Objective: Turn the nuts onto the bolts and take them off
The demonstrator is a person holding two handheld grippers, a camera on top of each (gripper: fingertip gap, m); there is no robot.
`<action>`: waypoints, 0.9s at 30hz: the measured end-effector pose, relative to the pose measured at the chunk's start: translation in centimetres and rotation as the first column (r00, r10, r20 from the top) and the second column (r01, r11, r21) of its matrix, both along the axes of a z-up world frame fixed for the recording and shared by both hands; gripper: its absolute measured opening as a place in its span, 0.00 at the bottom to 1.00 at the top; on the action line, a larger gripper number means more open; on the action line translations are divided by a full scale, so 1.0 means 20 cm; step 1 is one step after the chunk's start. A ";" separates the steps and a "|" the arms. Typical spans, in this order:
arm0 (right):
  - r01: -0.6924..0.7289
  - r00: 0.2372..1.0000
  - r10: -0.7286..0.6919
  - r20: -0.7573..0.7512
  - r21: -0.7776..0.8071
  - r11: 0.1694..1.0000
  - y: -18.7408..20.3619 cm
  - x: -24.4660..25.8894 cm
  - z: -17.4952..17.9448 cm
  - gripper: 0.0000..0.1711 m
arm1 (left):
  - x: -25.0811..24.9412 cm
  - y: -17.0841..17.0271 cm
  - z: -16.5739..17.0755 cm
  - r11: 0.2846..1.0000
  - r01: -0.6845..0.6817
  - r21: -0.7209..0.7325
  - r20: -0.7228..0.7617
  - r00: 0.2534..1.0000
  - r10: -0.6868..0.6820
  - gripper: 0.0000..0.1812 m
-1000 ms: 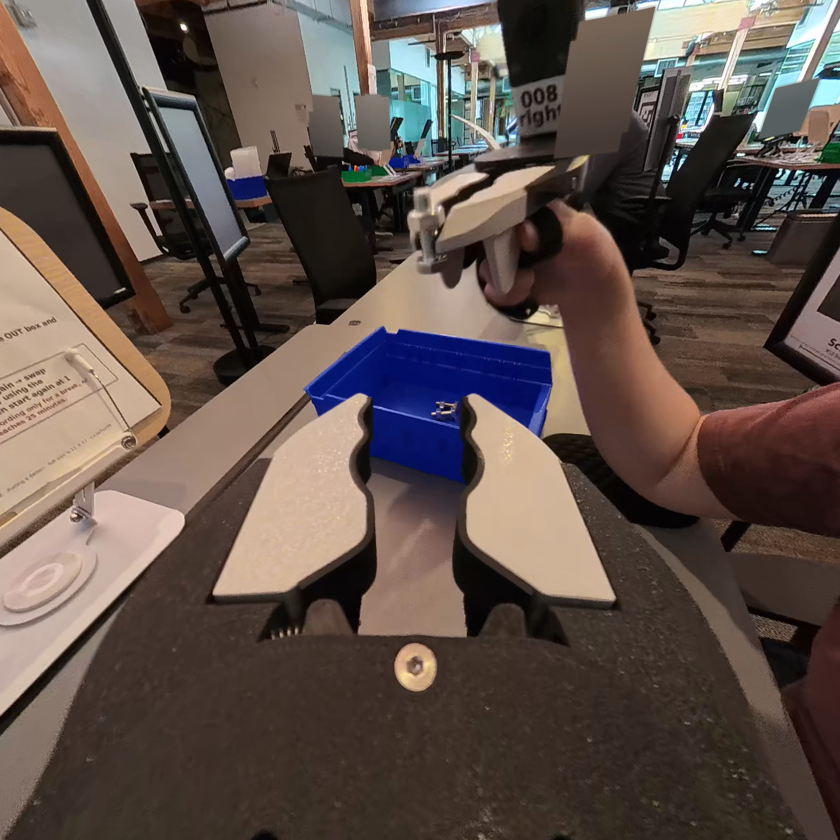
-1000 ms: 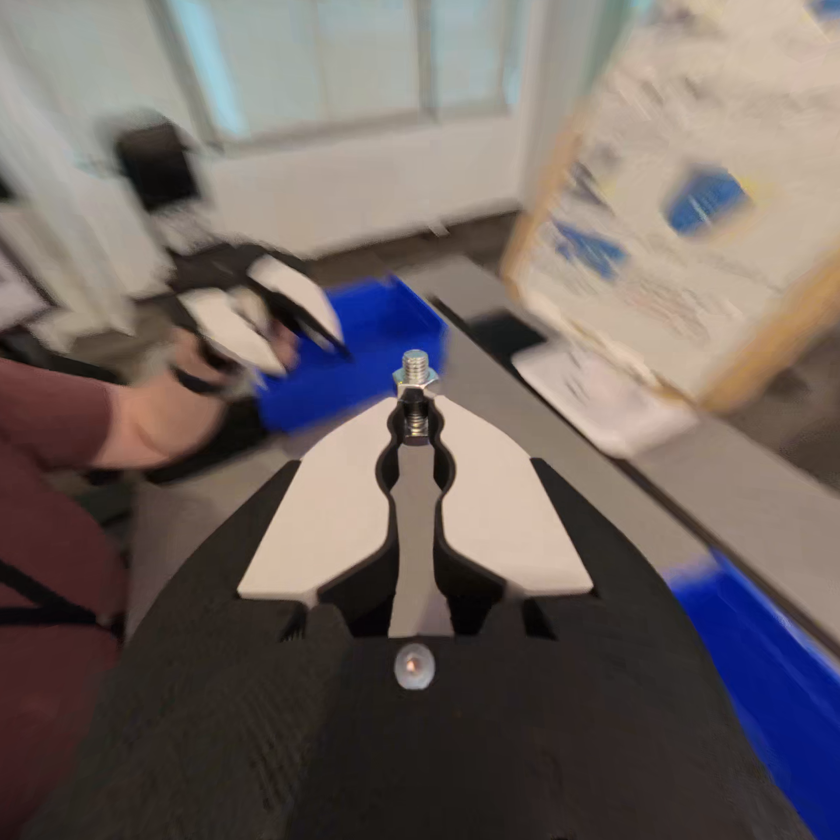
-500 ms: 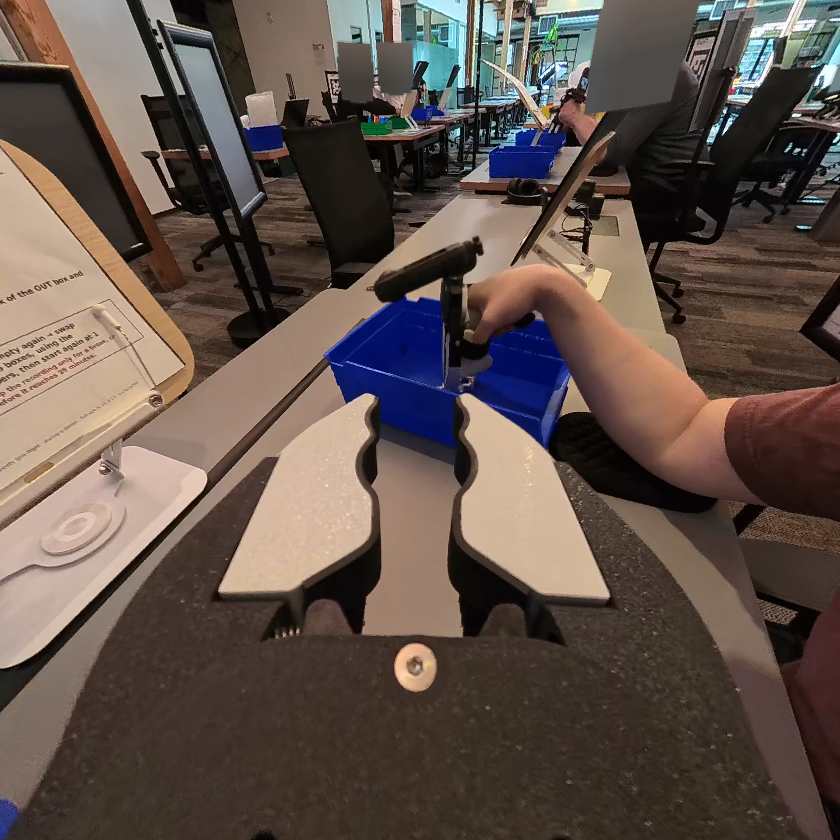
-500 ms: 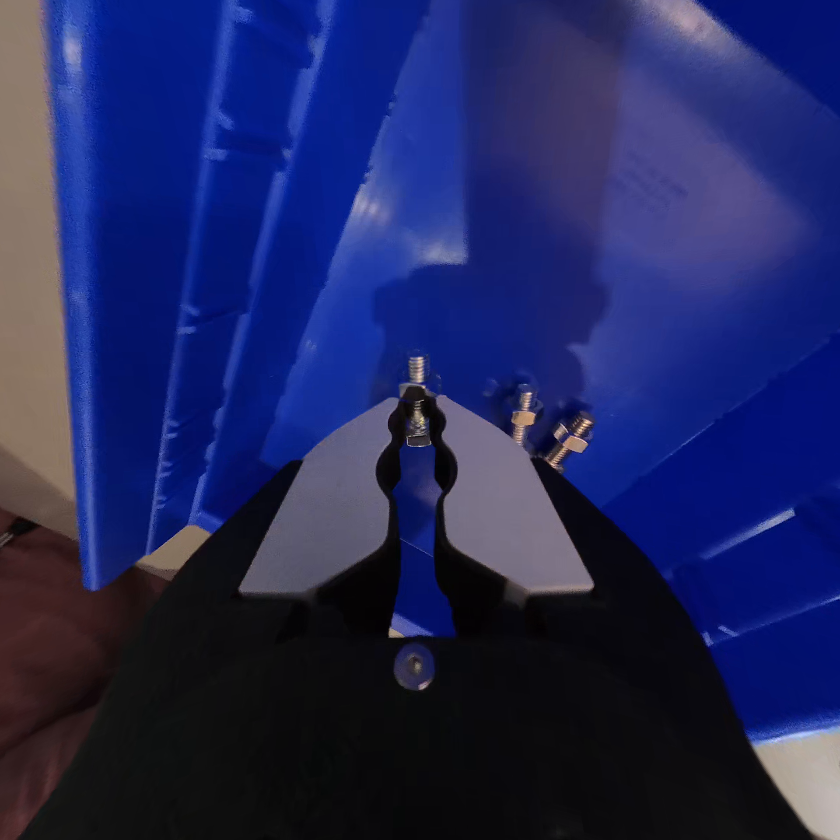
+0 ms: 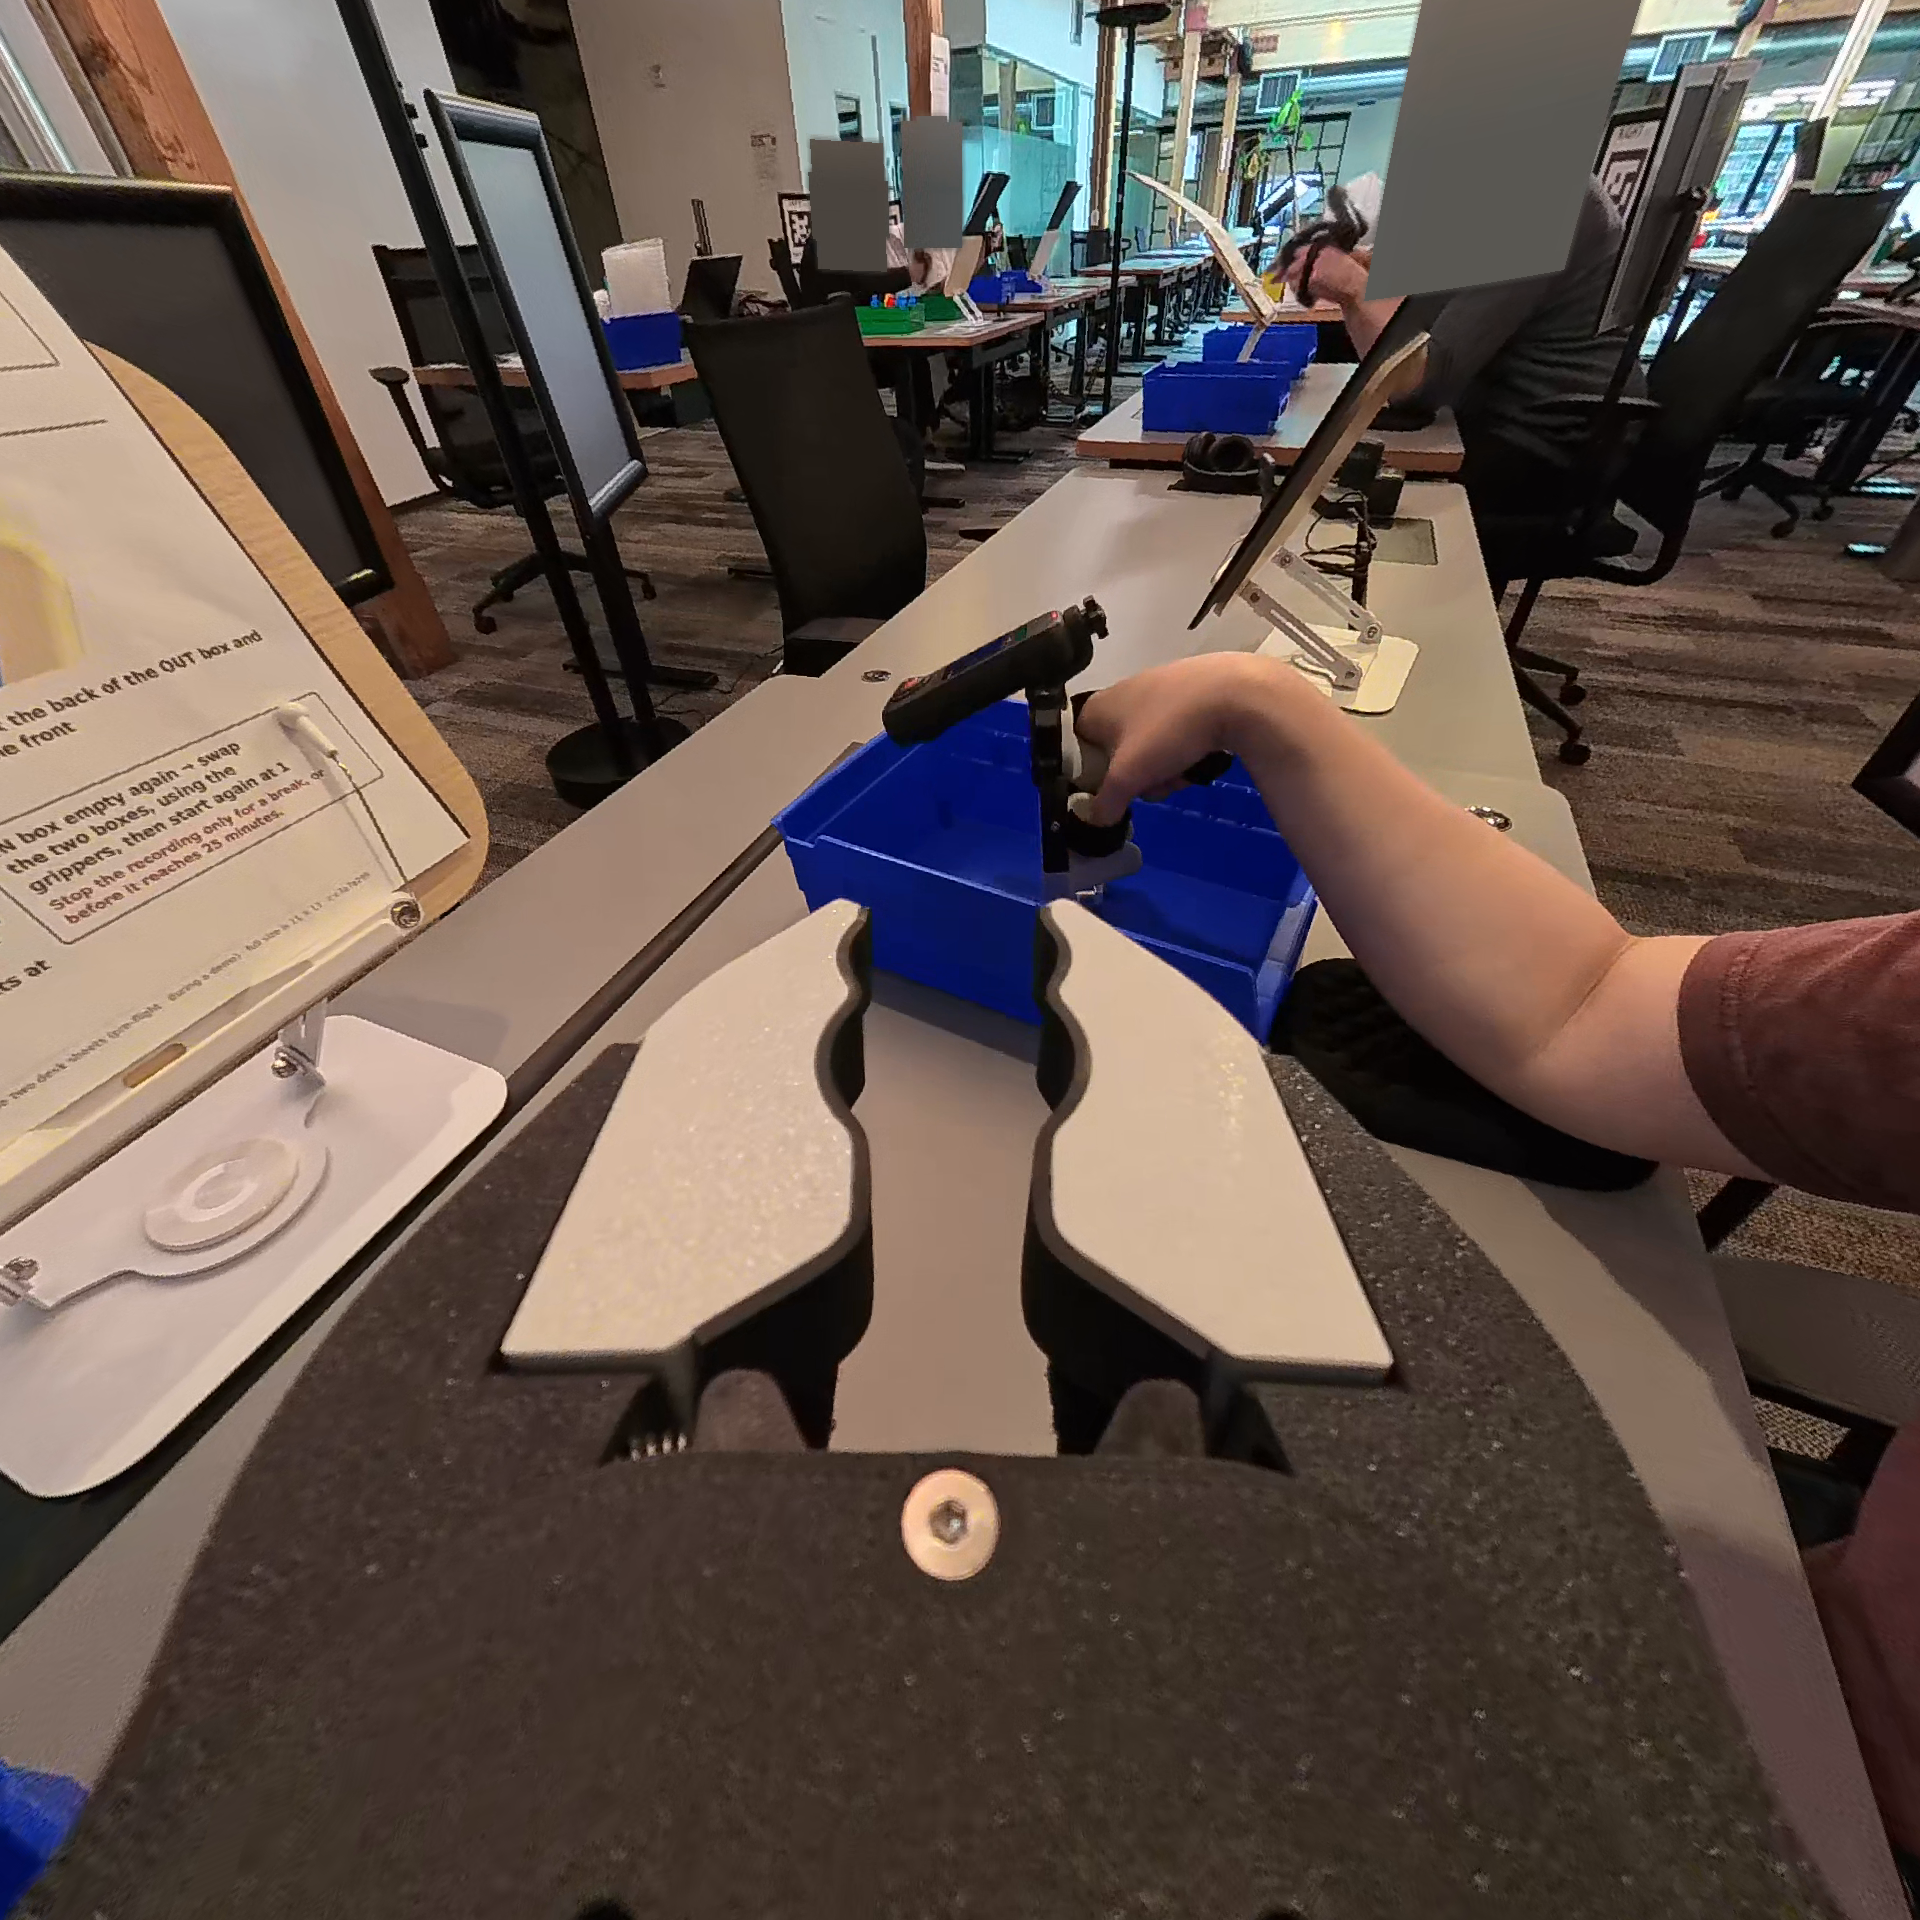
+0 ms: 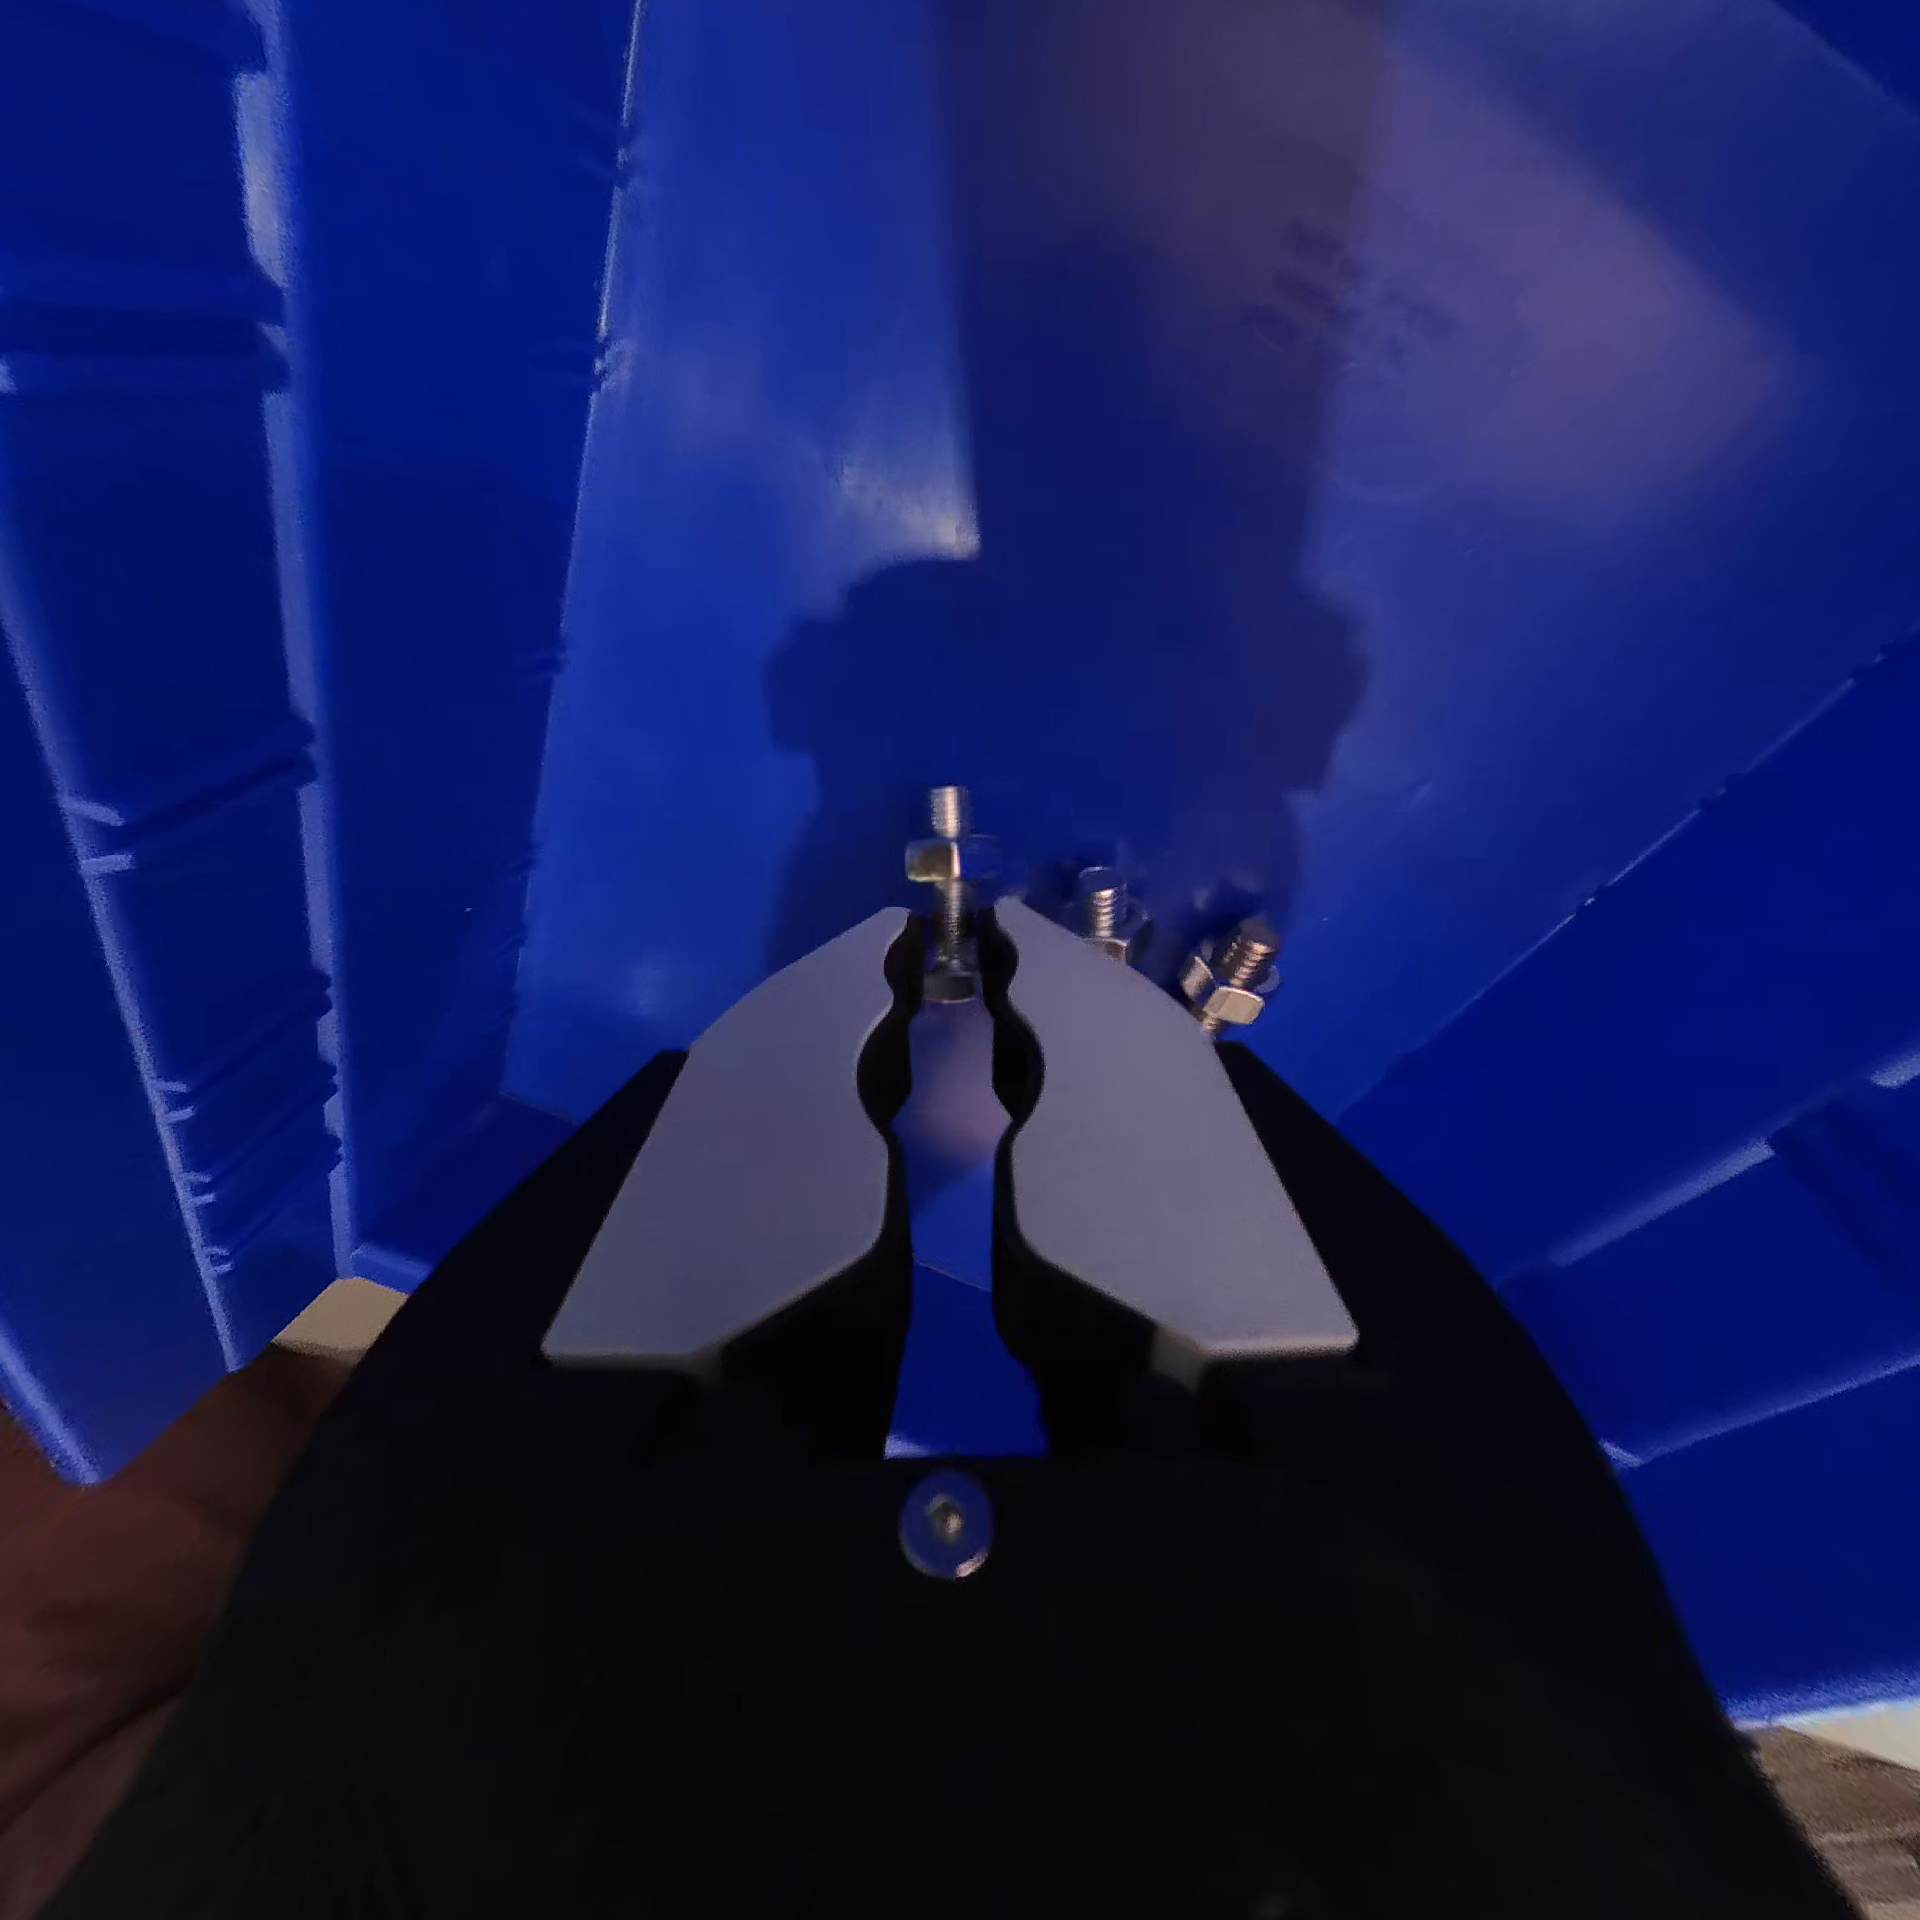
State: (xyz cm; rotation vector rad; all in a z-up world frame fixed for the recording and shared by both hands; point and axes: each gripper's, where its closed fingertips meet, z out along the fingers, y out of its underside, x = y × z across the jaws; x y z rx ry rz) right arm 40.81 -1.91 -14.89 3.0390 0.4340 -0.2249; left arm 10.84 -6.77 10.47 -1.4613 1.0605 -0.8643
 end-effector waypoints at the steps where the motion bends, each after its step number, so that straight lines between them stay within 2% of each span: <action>1: -0.004 1.000 0.004 0.001 0.020 1.000 0.01 0.00 0.01 0.09 | 0.00 0.00 0.00 1.000 -0.002 0.001 -0.003 1.000 0.002 0.16; 4: -0.013 1.000 0.013 -0.004 0.097 0.995 0.04 0.00 0.09 0.12 | -0.03 0.01 0.02 1.000 -0.019 0.014 -0.010 1.000 0.019 0.16; 7: -0.021 0.999 0.027 -0.019 0.253 0.967 0.08 -0.02 0.27 0.13 | -0.14 0.04 0.07 0.996 -0.081 0.046 -0.018 0.997 0.081 0.16; 11: -0.038 0.999 0.043 0.002 0.524 0.851 0.13 -0.07 0.59 0.13 | -0.44 0.14 0.08 0.969 -0.238 0.059 -0.136 0.960 0.245 0.15; 13: -0.051 0.997 0.078 -0.015 0.629 0.776 0.14 -0.14 0.73 0.13 | -0.68 0.23 -0.01 0.914 -0.402 0.047 -0.276 0.875 0.399 0.13; 15: -0.076 0.991 0.128 -0.027 0.681 0.729 0.13 -0.21 0.81 0.13 | -0.94 0.32 -0.13 0.811 -0.583 0.048 -0.430 0.721 0.544 0.12; 17: -0.114 0.987 0.158 -0.001 0.685 0.720 0.11 -0.26 0.83 0.13 | -1.13 0.37 -0.27 0.721 -0.693 0.007 -0.552 0.599 0.581 0.11; 18: -0.130 0.987 0.158 0.021 0.683 0.719 0.12 -0.27 0.83 0.13 | -1.19 0.39 -0.34 0.697 -0.716 -0.036 -0.589 0.579 0.564 0.10; 21: -0.159 0.984 0.171 0.049 0.673 0.722 0.13 -0.30 0.81 0.13 | -1.22 0.50 -0.47 0.673 -0.721 -0.165 -0.582 0.622 0.523 0.10; 24: -0.179 0.981 0.182 0.063 0.652 0.737 0.14 -0.32 0.77 0.14 | -1.26 0.57 -0.58 0.639 -0.732 -0.238 -0.600 0.628 0.496 0.10; 27: -0.187 0.981 0.175 0.082 0.639 0.746 0.15 -0.31 0.75 0.15 | -1.25 0.61 -0.62 0.637 -0.717 -0.281 -0.578 0.657 0.484 0.10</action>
